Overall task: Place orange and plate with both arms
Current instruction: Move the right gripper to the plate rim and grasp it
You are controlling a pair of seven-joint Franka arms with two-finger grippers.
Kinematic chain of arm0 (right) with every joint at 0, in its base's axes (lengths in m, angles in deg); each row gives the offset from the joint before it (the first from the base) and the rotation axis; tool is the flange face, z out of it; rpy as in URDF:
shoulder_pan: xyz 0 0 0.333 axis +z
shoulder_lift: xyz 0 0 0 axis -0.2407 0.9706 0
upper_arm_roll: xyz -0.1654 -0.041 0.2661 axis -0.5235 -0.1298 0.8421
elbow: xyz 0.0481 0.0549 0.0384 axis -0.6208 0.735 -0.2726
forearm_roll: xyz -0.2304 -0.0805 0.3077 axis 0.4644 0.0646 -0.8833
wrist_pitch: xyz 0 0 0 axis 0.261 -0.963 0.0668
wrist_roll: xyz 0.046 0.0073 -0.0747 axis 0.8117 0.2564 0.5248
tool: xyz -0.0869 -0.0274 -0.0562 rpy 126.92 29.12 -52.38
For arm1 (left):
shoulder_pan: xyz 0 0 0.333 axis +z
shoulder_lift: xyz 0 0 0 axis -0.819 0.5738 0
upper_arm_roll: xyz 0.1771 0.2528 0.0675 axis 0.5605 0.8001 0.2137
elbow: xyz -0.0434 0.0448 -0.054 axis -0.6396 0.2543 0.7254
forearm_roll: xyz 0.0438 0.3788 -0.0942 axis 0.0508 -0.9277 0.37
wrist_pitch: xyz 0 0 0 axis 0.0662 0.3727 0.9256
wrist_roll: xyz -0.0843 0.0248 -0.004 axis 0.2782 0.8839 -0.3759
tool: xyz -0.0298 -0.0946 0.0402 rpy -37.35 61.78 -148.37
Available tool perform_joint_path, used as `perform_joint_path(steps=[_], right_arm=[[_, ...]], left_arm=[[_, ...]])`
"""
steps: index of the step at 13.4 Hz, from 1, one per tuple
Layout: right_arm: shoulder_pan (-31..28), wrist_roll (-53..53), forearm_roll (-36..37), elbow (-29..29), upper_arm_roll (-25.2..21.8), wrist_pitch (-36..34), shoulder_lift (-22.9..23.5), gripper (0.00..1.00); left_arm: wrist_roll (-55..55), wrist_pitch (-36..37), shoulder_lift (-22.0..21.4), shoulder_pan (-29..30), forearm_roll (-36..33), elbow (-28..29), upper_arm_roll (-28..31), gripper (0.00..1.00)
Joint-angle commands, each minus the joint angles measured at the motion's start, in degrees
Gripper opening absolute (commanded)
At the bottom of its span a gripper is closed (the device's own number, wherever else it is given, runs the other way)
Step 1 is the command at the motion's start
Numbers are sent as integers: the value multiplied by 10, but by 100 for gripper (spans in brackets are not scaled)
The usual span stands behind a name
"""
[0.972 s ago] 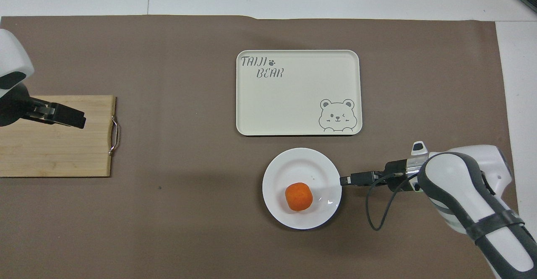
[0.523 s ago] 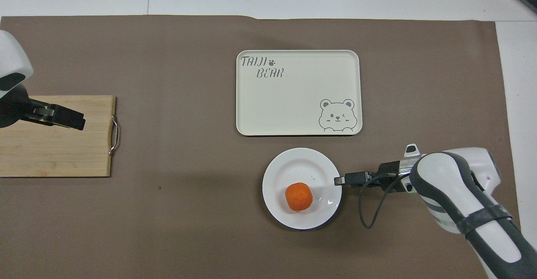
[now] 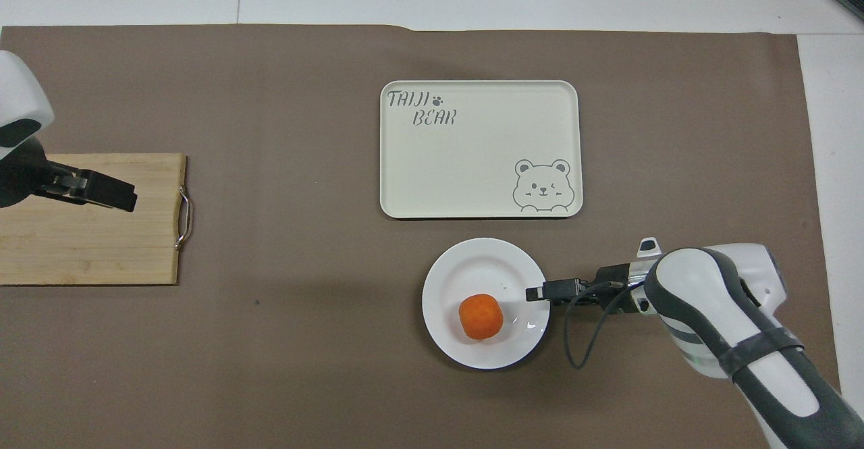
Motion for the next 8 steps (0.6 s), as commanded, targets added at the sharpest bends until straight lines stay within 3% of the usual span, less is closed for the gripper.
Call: perform_joint_path(steps=[1, 2, 6, 8], right_arm=[[3, 20, -21, 8, -1, 13, -2, 41], [3, 20, -21, 8, 0, 15, -1, 30], [3, 20, -21, 8, -1, 18, 0, 4], [3, 17, -20, 7, -1, 23, 1, 0]], left_arm=[[-3, 0, -9, 7, -11, 7, -5, 100], [-2, 0, -9, 7, -11, 7, -5, 100], [-2, 0, -9, 7, -11, 7, -6, 100], [-3, 0, -9, 7, -11, 7, -5, 100]])
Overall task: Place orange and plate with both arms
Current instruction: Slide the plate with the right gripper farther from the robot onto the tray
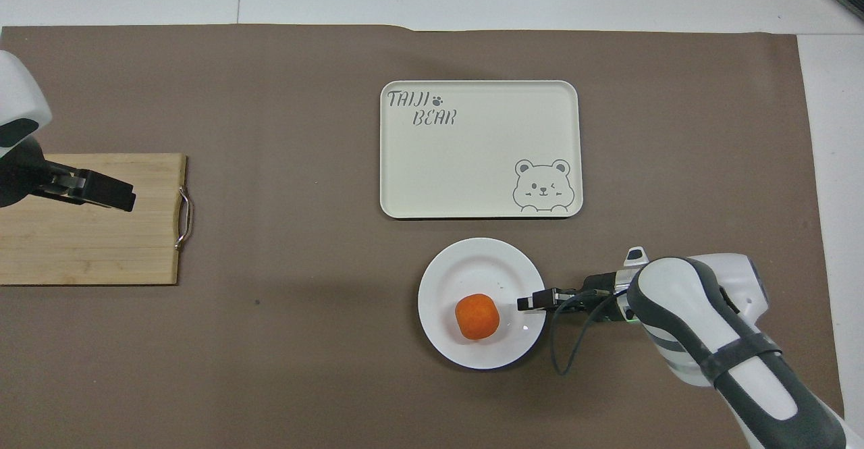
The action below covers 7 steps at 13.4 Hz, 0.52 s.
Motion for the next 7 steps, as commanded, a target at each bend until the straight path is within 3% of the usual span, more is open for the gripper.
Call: perform_joint_path(steps=[1, 7], right_arm=[[3, 15, -18, 4, -1, 13, 3, 0], [-15, 39, -17, -38, -1, -47, 17, 0]], left_arm=[[-3, 0, -9, 7, -11, 6, -5, 100], [-2, 0, -9, 7, -11, 6, -5, 100]])
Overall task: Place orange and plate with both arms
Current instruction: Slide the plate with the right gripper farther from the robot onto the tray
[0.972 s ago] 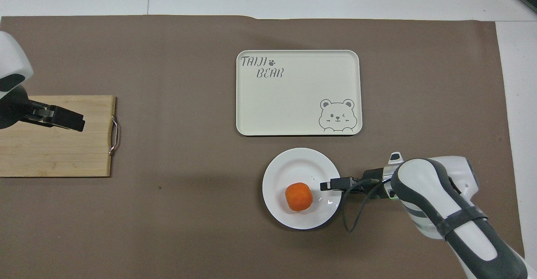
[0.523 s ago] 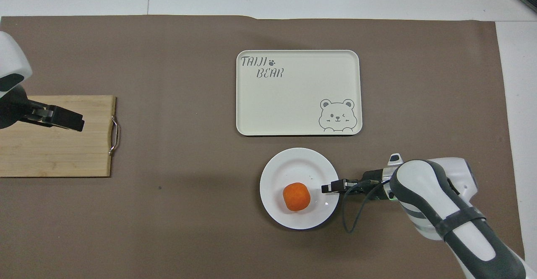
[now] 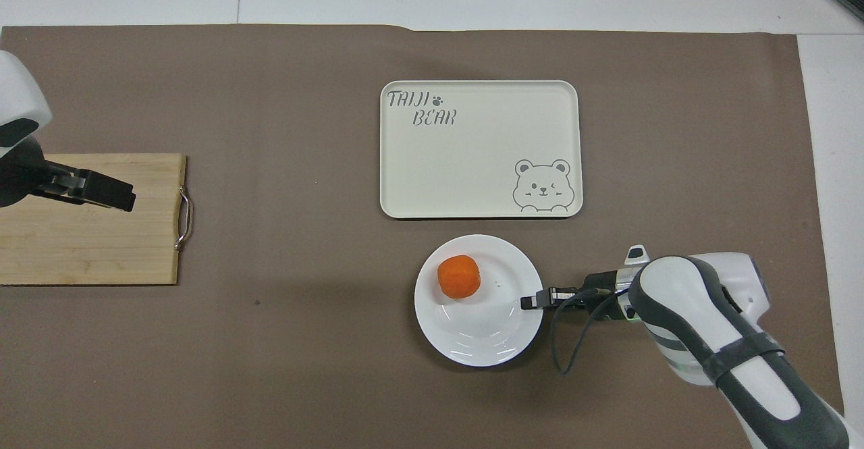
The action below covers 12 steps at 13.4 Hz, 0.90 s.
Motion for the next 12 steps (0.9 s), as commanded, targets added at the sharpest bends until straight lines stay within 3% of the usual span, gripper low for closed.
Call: perform_joint_path(steps=[1, 8, 12], right_arm=[[-14, 39, -17, -30, 0, -30, 13, 0], [-39, 18, -17, -100, -1, -72, 16, 0], [-40, -44, -14, -192, -1, -81, 67, 0]], left_arm=[[-3, 0, -9, 7, -11, 6, -5, 100], [-3, 0, -9, 7, -11, 6, -5, 100], [-3, 0, -9, 7, -11, 6, -5, 100]])
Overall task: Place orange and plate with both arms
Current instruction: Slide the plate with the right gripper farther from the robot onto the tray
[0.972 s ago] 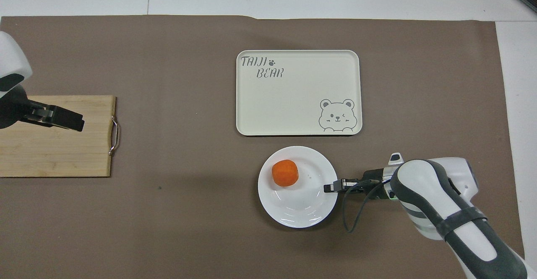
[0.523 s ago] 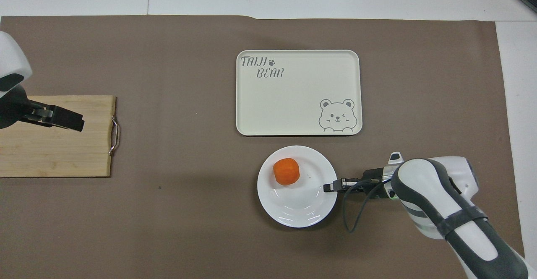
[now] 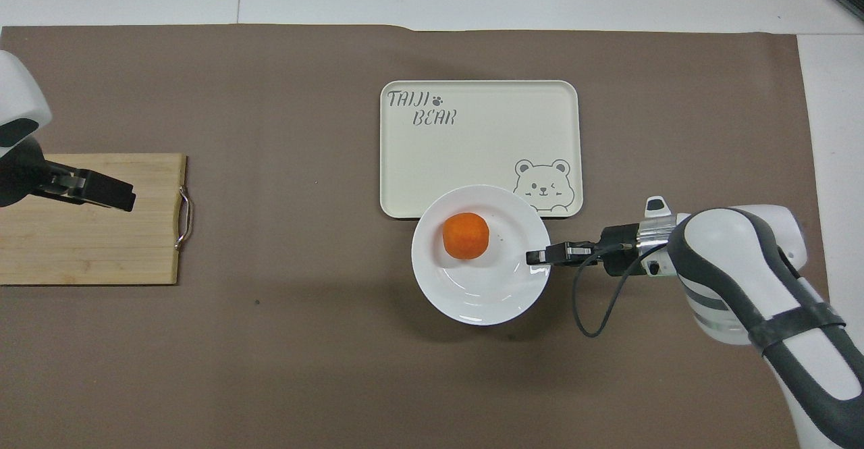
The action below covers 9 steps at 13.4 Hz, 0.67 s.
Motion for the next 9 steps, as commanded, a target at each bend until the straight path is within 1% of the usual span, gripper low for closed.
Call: perform_joint_path(steps=[1, 6, 9], right_arm=[[-8, -38, -13, -78, 2, -22, 50, 0], [-14, -77, -9, -170, 0, -20, 95, 0], [-21, -104, -7, -242, 0, -16, 143, 0]], left_arm=[[-3, 0, -9, 7, -11, 6, -5, 100], [-2, 0, -9, 7, -11, 6, -5, 100], [-3, 0, -9, 7, -11, 6, -5, 100]])
